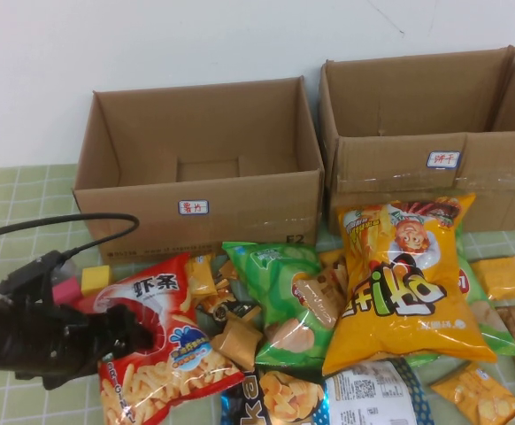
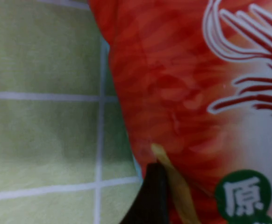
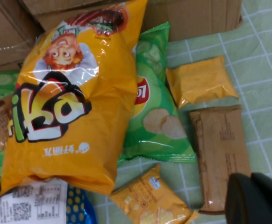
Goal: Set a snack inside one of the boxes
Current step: Pick up the potato chip
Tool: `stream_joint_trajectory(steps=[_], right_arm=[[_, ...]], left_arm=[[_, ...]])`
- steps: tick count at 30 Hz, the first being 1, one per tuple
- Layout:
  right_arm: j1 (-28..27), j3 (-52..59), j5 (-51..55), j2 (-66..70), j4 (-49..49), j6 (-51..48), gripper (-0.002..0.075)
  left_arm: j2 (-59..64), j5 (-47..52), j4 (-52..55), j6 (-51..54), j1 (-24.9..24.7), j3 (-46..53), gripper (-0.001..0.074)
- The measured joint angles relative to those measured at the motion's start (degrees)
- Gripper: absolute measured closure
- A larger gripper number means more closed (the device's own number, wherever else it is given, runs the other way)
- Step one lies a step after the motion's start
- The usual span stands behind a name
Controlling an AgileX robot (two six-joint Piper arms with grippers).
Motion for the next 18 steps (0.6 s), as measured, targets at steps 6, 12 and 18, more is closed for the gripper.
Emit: stream_joint_trajectory(steps=[6, 12, 18], right_arm=[[0.0, 0.3, -0.2, 0.0, 0.7, 0.0, 0.0726], [0.0, 0.5, -0.2, 0.0, 0.8, 0.0, 0.0726], [0.0, 0.5, -0.4, 0.0, 0.8, 0.0, 0.0726]], left_arm=[[1.4, 2.1, -10.3, 10.9, 0.0, 0.0, 0.0192], [1.3, 6.2, -17.4, 16.1, 0.0, 0.0, 0.0467], [1.6, 13.6, -22.2, 19.6, 0.1, 0.0, 0.0502]])
